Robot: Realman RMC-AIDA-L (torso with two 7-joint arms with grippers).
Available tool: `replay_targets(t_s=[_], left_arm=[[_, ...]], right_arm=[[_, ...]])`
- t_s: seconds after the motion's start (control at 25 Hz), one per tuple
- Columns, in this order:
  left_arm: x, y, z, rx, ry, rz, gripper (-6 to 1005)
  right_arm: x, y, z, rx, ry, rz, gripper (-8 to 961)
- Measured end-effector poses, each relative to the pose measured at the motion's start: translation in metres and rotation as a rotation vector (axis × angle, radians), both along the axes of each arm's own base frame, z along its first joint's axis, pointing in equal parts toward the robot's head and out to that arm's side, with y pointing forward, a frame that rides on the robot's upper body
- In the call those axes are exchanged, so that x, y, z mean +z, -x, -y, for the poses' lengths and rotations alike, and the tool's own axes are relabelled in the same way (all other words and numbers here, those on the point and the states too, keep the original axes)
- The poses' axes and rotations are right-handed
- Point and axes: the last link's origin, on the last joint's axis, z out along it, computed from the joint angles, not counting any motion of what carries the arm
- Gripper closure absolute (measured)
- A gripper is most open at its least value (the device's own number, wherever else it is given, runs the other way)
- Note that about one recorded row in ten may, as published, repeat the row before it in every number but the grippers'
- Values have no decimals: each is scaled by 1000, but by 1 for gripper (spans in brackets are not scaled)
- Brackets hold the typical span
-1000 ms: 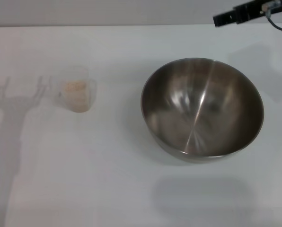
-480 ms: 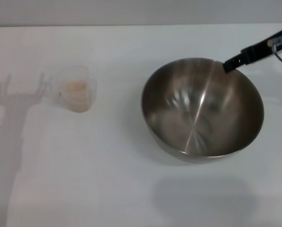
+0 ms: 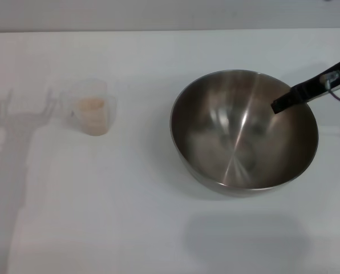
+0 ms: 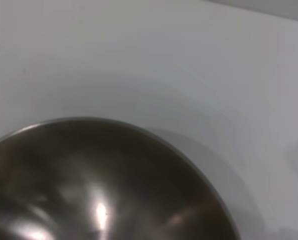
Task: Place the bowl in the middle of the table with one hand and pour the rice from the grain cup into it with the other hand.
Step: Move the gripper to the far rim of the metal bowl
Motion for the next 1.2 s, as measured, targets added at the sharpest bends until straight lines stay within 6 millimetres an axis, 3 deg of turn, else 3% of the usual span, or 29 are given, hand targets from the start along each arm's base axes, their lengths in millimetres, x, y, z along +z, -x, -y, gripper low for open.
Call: replay_targets(t_s=[0.36,0.76,1.2], left_arm=[[2,-1,4,-14,-16,0,133],[2,0,8,-17,-24,0,133],[3,1,10,-15,-25,-1,133]], right_arm=[[-8,-8,-1,-6,6,1,287],[-14,-9,2,2,22,1,781],[-8,-9,0,16,-8,-7,925]])
